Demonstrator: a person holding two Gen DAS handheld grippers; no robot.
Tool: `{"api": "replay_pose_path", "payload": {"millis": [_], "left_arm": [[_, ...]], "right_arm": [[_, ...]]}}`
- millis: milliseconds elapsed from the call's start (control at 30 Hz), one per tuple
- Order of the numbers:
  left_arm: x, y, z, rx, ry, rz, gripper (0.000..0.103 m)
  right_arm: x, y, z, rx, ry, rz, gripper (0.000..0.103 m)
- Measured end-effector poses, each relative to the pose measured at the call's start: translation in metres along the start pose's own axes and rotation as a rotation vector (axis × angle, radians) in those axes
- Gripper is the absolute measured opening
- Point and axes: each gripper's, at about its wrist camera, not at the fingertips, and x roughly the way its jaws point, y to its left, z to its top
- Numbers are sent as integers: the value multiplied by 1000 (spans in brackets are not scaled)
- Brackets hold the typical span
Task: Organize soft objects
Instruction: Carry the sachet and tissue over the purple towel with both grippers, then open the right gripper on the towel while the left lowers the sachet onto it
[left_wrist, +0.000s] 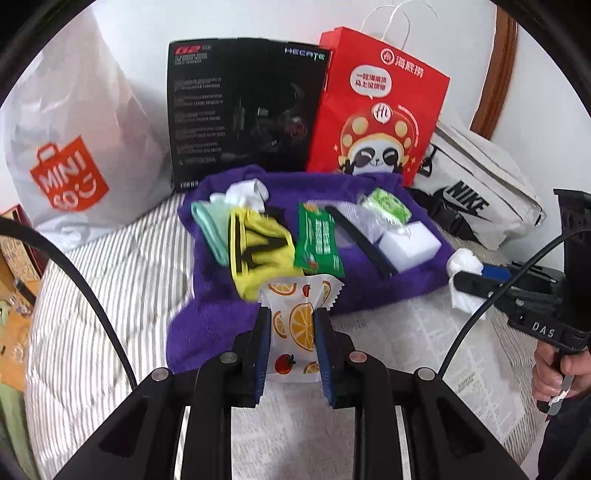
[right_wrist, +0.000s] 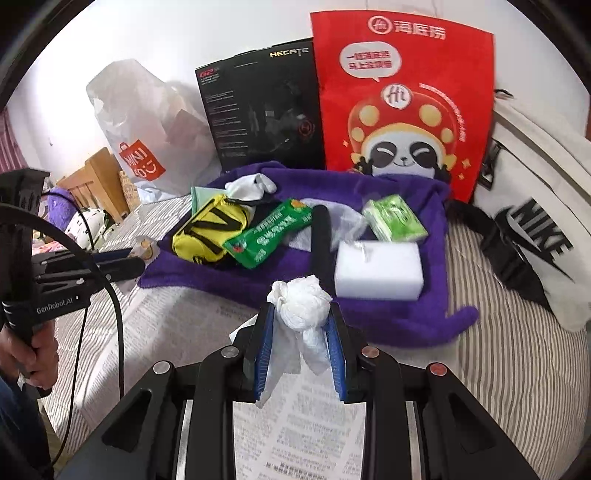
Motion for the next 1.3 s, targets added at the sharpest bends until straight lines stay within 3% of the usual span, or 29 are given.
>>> {"api": "replay_pose_path", "payload": {"millis": [667,900,1300], "left_arm": [[25,5,100,19,-66,-18,23],[52,10,115,11,-50,-30,23],[84,26,108,-14,6,-40,23]], "right_arm": [[47,-1,91,-44,13,50,29],[80,1,84,-55,87,61,29],[127,10,62,-107,207,84,29]]}}
